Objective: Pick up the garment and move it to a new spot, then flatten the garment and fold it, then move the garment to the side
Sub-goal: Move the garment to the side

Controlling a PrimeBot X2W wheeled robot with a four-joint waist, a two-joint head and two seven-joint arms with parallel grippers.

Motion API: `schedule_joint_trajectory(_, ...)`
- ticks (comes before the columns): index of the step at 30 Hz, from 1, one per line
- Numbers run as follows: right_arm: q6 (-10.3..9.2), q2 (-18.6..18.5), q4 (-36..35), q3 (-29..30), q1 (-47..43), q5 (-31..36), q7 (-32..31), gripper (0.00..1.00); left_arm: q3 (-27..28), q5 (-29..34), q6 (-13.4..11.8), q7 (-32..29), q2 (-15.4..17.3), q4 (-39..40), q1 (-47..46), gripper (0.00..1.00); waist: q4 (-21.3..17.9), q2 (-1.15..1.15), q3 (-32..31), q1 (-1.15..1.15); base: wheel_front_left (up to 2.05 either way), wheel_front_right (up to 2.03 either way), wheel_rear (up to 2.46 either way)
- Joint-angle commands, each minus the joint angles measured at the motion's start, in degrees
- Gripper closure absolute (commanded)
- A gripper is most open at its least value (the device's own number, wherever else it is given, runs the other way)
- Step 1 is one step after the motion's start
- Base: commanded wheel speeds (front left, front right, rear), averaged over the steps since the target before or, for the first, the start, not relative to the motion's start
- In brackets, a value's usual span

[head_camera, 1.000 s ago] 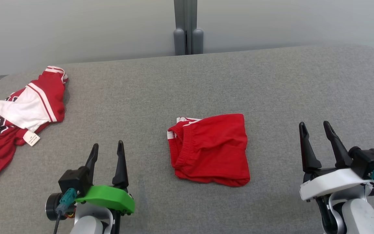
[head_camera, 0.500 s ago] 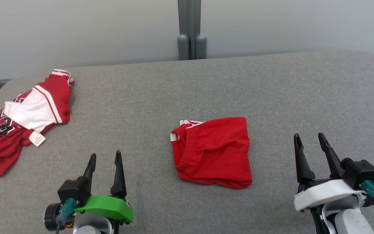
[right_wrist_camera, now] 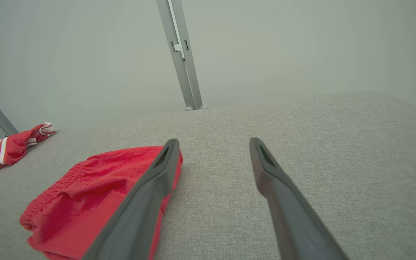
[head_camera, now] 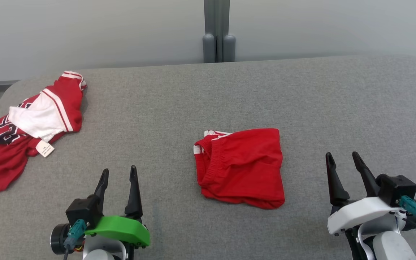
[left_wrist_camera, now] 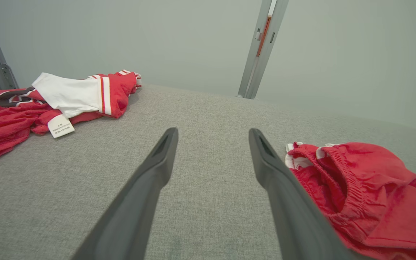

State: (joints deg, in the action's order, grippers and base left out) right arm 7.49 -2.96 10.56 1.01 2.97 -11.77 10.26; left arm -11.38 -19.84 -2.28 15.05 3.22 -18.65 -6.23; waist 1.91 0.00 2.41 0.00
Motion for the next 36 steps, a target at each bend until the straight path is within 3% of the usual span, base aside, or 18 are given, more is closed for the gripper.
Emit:
schedule_joint_trajectory(1, 0.01, -0.04, 0.24, 0.59, 1.44, 0.92, -1.35, 0.0, -0.09, 0.7, 0.16, 0.17, 0.0, 0.26, -0.6, 0.0, 0.69, 0.0, 0.8, 0.0, 0.0, 0.0, 0.0)
schedule_joint_trajectory(7, 0.01, -1.38, 1.85, 0.57, 5.79, 0.47, -8.73, 0.0, -0.35, 0.55, 0.23, 0.11, -0.14, 0.23, -1.87, 0.0, 3.18, 0.0, 3.39, 0.0, 0.0, 0.0, 0.0)
schedule_joint_trajectory(16, 0.01, -3.8, 9.86, -2.61, 11.89, -6.63, -19.37, 0.0, -0.36, 0.21, -0.32, 0.11, -0.28, 0.77, -3.34, 0.0, 8.76, 0.0, 6.95, 0.0, 0.0, 0.0, 0.0)
schedule_joint_trajectory(25, 0.01, -4.58, 15.9, -5.08, 14.25, -11.34, -24.55, 0.0, -0.41, -0.5, -0.84, 0.11, -0.29, 1.39, -3.58, 0.0, 11.47, 0.0, 8.42, 0.0, 0.0, 0.0, 0.0)
schedule_joint_trajectory(27, 0.01, -4.61, 16.96, -5.66, 14.64, -12.01, -25.38, 0.67, -0.23, -0.32, -0.88, 0.1, -0.29, 1.53, -3.58, 0.0, 11.21, 0.0, 8.76, 0.0, 0.0, 0.0, 0.0)
schedule_joint_trajectory(28, 0.01, -4.65, 17.5, -5.96, 14.94, -12.36, -25.64, 0.76, -0.18, -0.16, -0.91, 0.11, -0.3, 1.64, -3.65, 0.0, 10.89, 0.0, 8.98, 0.0, 0.0, 0.0, 0.0)
schedule_joint_trajectory(29, 0.01, -4.69, 17.86, -6.26, 15.31, -12.54, -25.62, 0.95, -0.2, -0.01, -0.94, 0.1, -0.3, 1.73, -3.76, 0.0, 10.59, 0.0, 9.18, 0.0, 0.0, 0.0, 0.0)
schedule_joint_trajectory(30, 0.01, -4.83, 18.21, -6.46, 15.73, -12.73, -25.37, 1.0, -0.14, 0.16, -0.96, 0.11, -0.3, 1.87, -3.9, 0.0, 10.2, 0.0, 9.42, 0.0, 0.0, 0.0, 0.0)
schedule_joint_trajectory(36, -0.05, -6.4, 19.02, -6.54, 19.46, -11.85, -20.38, 1.0, 0.55, 1.61, -0.37, 0.1, -0.28, 2.73, -4.52, 0.0, 6.0, 0.0, 11.32, 0.0, 0.0, 0.0, 0.0)
